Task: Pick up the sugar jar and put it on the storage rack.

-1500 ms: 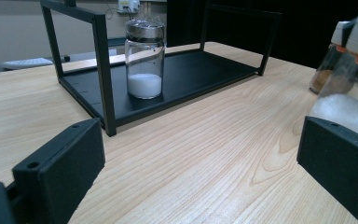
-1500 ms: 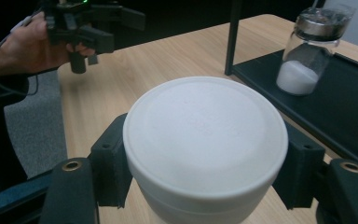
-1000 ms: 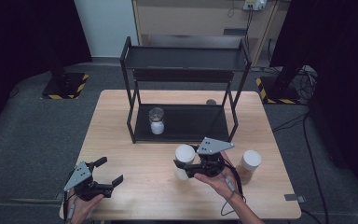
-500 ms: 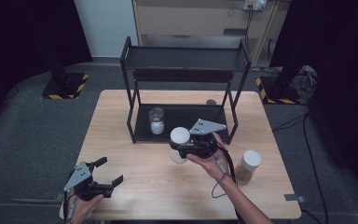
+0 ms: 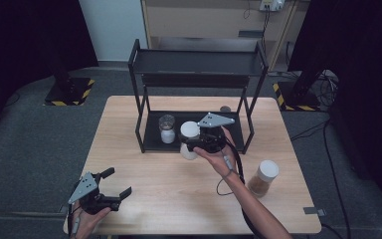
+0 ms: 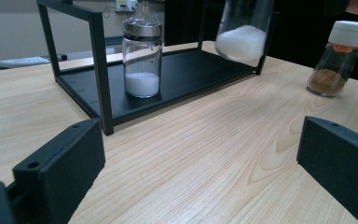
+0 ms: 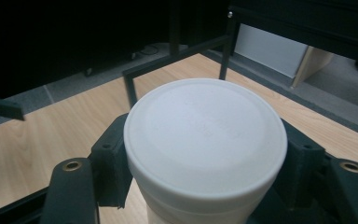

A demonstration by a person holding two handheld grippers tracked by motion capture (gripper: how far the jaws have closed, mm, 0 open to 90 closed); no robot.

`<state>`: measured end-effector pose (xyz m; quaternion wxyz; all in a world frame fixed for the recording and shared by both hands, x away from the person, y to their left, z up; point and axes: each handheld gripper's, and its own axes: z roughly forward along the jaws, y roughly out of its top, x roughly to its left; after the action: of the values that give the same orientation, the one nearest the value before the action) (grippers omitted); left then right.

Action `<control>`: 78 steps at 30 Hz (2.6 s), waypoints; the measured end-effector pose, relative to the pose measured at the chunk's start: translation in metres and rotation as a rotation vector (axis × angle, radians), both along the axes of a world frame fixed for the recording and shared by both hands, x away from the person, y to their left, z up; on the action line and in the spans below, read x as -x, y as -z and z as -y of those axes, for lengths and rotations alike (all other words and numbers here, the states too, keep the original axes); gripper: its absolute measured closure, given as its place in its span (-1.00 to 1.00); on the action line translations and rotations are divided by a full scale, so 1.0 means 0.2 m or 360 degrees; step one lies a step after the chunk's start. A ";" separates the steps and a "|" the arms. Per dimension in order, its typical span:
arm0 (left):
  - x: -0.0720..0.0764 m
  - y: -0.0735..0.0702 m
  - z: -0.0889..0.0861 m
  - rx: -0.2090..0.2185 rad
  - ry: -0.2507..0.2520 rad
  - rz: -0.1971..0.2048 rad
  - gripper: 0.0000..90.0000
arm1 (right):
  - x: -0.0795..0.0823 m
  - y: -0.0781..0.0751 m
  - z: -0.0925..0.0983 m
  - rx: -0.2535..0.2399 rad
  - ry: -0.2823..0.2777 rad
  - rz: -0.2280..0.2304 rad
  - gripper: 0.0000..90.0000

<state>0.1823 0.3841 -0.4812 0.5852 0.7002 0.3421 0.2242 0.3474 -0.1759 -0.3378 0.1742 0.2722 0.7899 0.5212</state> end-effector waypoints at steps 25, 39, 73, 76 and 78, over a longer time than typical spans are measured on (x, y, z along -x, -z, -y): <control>0.00 0.00 0.00 0.0012 0.0003 -0.0006 -1.00 | -0.24 0.10 -0.12 0.0055 0.0242 -0.0021 -0.25; 0.00 0.00 -0.01 0.0014 0.0006 -0.0008 -1.00 | -0.32 0.21 -0.16 0.0062 0.0300 -0.0054 -0.25; 0.00 0.00 -0.01 0.0013 0.0011 0.0003 -1.00 | -0.35 0.28 -0.16 0.0015 0.0310 -0.0069 -0.44; 0.00 0.00 0.00 0.0012 0.0012 0.0004 -1.00 | -0.35 0.25 -0.14 -0.0023 0.0303 -0.0050 -0.66; 0.00 0.00 0.00 0.0009 0.0013 0.0004 -1.00 | -0.35 0.22 -0.13 -0.0047 0.0304 -0.0048 -0.77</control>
<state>0.1829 0.3848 -0.4820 0.5885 0.6996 0.3393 0.2217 0.4165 -0.1494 -0.3827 0.2074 0.3567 0.7550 0.5097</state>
